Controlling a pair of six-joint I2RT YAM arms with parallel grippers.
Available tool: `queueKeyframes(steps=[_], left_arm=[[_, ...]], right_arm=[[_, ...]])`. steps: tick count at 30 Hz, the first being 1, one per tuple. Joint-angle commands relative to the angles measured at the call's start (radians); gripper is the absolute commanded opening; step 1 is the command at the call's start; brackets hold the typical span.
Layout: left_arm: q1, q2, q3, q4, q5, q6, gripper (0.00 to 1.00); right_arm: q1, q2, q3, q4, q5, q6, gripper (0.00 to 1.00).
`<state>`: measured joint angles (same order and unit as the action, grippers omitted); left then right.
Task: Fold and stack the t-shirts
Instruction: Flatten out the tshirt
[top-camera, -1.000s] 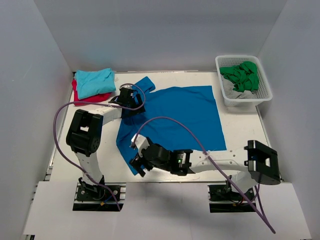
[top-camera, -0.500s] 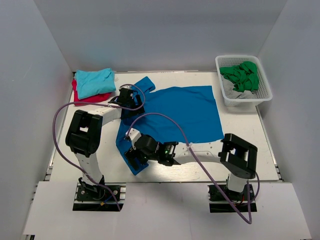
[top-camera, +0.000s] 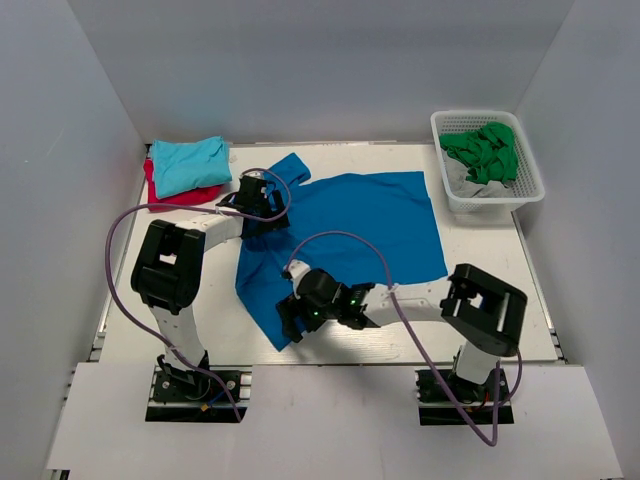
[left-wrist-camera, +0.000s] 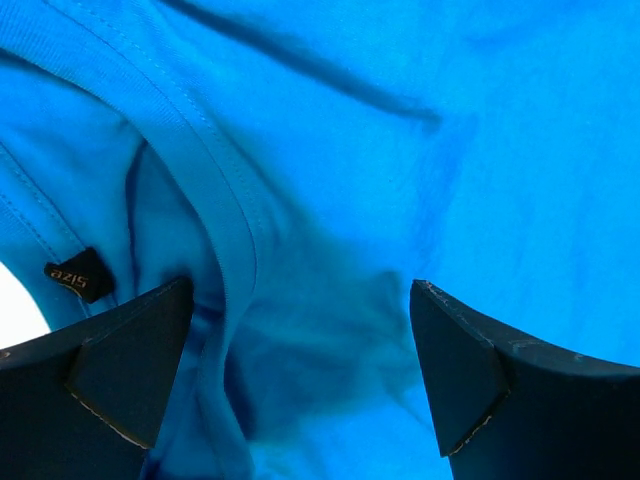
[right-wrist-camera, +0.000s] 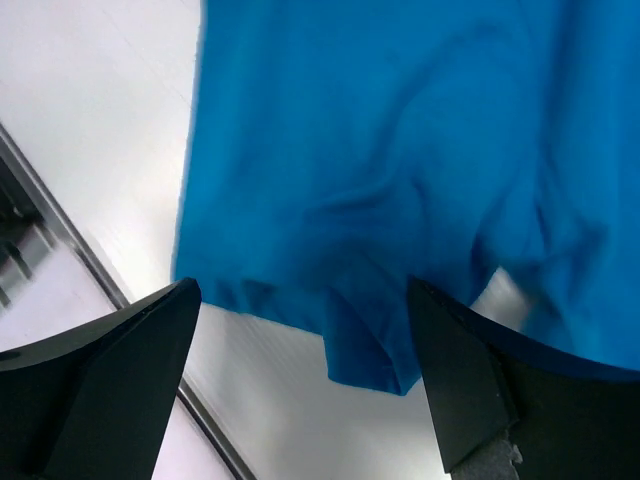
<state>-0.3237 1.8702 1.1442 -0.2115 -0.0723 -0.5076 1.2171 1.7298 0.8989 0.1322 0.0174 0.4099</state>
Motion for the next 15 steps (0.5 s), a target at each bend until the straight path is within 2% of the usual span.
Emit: queueKeyframes(steps=[1,8,11,15], left_arm=[[0.006,0.007,-0.027,-0.111,-0.018,0.018,1.0],[-0.015,-0.055,-0.018,-0.153,-0.04,0.049,1.0],[-0.015,-0.13,0.009,-0.201,-0.052,0.058,1.0],[-0.015,-0.247,0.034,-0.282,-0.075,0.058,1.0]], right_arm=[[-0.008,-0.082,-0.075,0.016,-0.008,0.055,0.9],[-0.004,-0.142,-0.121,0.055,-0.145,0.017,0.9],[-0.008,-0.226,-0.104,0.025,-0.14,-0.023,0.9],[-0.014,-0.344,-0.101,-0.049,-0.025,-0.022,0.9]])
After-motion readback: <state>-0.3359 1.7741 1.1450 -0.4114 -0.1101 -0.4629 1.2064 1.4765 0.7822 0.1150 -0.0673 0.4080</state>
